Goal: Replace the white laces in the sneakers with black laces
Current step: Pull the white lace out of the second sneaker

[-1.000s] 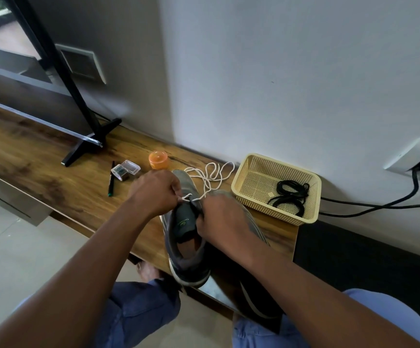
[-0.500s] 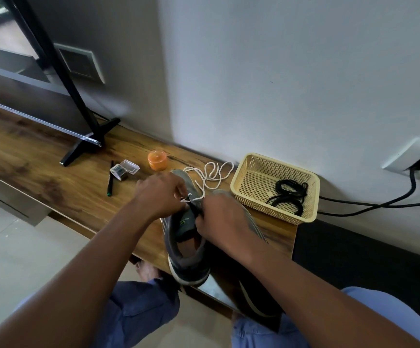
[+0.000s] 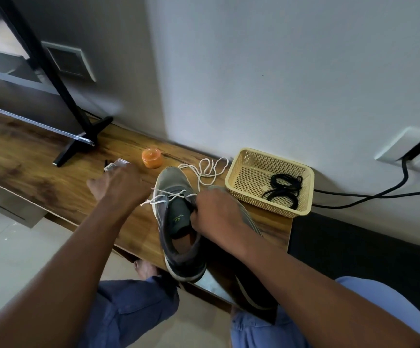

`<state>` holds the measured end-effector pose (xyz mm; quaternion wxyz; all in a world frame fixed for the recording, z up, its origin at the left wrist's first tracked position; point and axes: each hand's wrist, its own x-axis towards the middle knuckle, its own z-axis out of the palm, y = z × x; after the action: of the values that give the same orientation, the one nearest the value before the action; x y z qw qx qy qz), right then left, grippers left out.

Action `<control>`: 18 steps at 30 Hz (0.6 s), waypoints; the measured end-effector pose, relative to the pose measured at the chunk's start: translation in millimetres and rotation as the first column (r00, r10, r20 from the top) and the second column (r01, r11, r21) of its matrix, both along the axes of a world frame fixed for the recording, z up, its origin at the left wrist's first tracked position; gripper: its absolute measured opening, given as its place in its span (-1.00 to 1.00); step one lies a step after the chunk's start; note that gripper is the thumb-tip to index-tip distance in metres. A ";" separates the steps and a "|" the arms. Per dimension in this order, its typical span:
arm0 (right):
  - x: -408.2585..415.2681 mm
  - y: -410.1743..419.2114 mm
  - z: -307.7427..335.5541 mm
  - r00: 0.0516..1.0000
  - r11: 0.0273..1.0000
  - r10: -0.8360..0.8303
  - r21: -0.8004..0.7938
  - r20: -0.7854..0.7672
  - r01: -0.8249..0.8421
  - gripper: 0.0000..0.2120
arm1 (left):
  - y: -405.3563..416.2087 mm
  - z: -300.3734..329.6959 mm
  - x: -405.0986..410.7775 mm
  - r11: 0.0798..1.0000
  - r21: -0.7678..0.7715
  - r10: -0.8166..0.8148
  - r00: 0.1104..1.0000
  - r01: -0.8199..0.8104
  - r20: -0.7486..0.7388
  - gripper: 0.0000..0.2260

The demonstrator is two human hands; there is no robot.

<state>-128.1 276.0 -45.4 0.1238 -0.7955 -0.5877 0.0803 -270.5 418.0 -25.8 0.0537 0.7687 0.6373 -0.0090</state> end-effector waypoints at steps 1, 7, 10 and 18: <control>0.5 -0.1 -0.4 1.000 1.000 0.006 0.000 0.000 -0.006 -0.86 | -0.8 -1.7 -1.3 1.000 -0.004 -0.001 0.999 0.001 -0.032 -0.71; -0.5 0.5 -0.9 1.000 1.000 -0.001 0.005 -0.001 0.001 -0.86 | -10.7 -3.9 13.7 0.935 -0.086 -0.310 0.911 0.344 0.271 -0.87; -0.6 1.5 -2.2 1.000 1.000 -0.006 0.013 0.011 0.006 -0.84 | -19.6 -5.1 22.0 0.901 -0.125 -0.396 0.904 0.417 0.161 -0.81; -1.1 2.4 -0.2 0.999 1.000 0.011 0.006 0.040 -0.011 -0.84 | -16.3 -12.4 23.3 0.899 -0.072 -0.415 0.893 0.432 0.173 -0.86</control>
<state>-129.2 278.4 -45.7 0.1142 -0.7933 -0.5946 0.0633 -247.3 401.7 -38.2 0.1407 0.8834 0.4469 0.0039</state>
